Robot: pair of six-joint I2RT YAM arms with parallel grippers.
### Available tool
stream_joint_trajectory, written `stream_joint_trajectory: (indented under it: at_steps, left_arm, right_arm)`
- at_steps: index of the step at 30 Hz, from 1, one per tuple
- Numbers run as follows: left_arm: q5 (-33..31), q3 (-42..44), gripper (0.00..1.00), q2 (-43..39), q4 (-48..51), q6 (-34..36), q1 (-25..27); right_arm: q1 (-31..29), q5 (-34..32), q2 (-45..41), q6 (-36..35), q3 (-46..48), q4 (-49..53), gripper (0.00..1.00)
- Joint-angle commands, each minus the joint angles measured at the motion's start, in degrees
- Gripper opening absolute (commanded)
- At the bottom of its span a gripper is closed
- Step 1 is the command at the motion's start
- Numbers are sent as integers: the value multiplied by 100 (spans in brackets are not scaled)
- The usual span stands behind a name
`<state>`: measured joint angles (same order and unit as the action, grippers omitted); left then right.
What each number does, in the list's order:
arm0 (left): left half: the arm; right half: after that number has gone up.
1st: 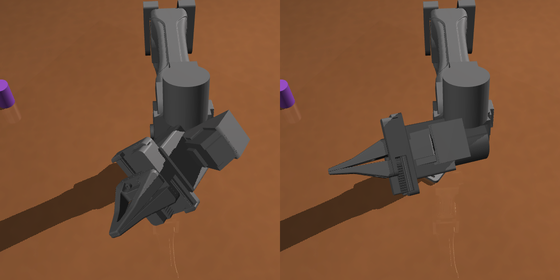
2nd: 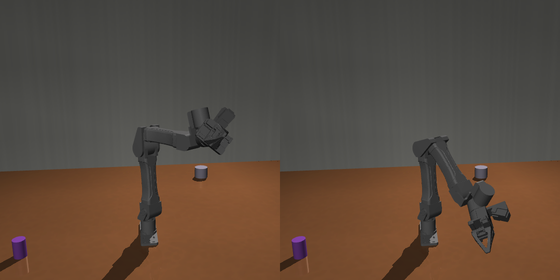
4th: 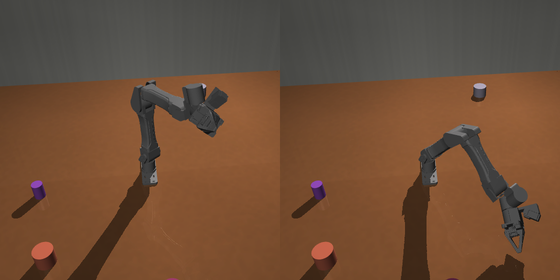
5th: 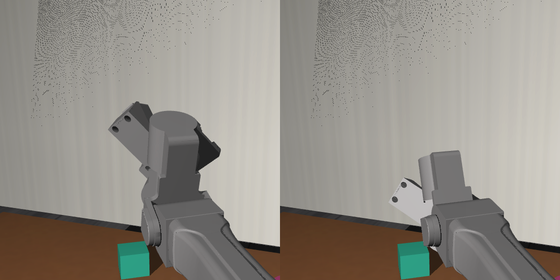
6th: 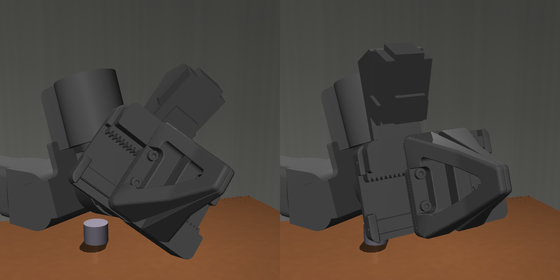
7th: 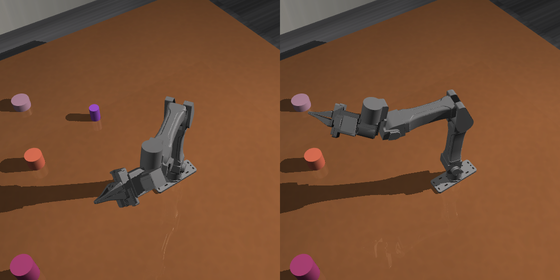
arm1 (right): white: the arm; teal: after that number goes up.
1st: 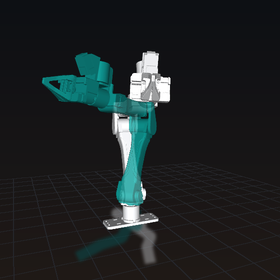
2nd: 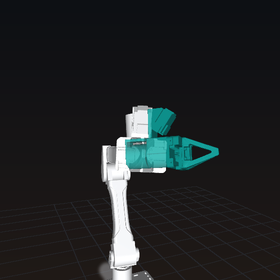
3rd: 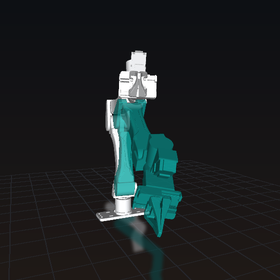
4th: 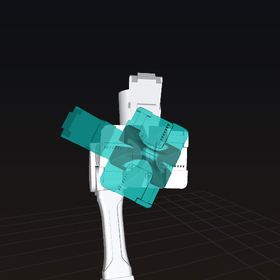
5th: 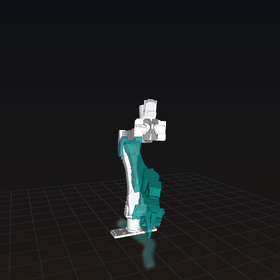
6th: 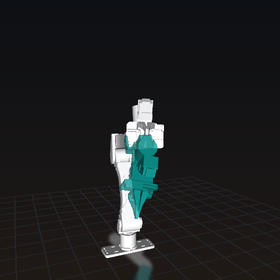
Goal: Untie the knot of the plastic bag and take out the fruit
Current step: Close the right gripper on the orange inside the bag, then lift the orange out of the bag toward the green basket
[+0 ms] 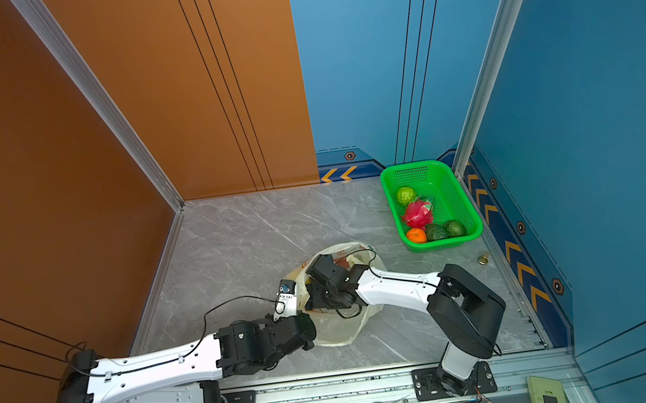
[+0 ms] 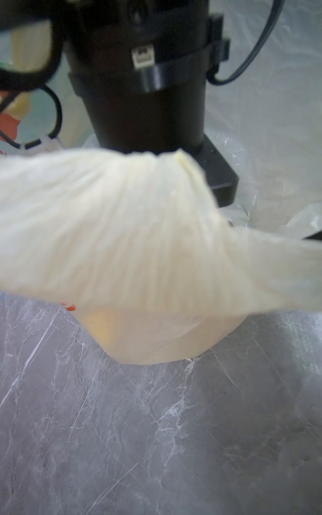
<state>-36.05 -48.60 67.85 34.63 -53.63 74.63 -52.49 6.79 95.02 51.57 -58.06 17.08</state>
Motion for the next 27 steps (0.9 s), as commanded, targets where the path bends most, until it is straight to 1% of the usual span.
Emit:
stream_joint_trajectory:
  at_steps: [1, 5, 7, 10, 13, 16, 19, 23, 27]
  left_arm:
    - [-88, -59, 0, 8, 202, 24, -63]
    - [-82, -10, 0, -26, 197, 12, -63]
    - [-69, -11, 0, -34, 202, 21, -71]
    - [-71, -2, 0, -60, 196, 41, -77]
    - [-79, 14, 0, -104, 202, 47, -96]
    - [-86, 26, 0, -152, 195, 70, -98]
    - [-110, 43, 0, -194, 200, 81, -113]
    - [-156, 17, 0, -197, 202, 112, -163]
    - [-233, -33, 0, -150, 193, 124, -238]
  right_arm:
    - [-57, -178, 197, 211, -210, -256, 87]
    - [-40, -147, 451, 264, -335, -434, 84]
    - [-53, -91, 643, 292, -402, -535, 81]
    - [-43, -70, 866, 365, -448, -626, 72]
    - [-42, -135, 891, 406, -434, -662, 63]
    - [-14, -178, 781, 422, -371, -656, 56]
    - [18, -156, 579, 441, -326, -541, 52]
    - [77, -168, 183, 374, -293, -179, 49]
    - [91, -213, -257, 208, -335, 386, 48]
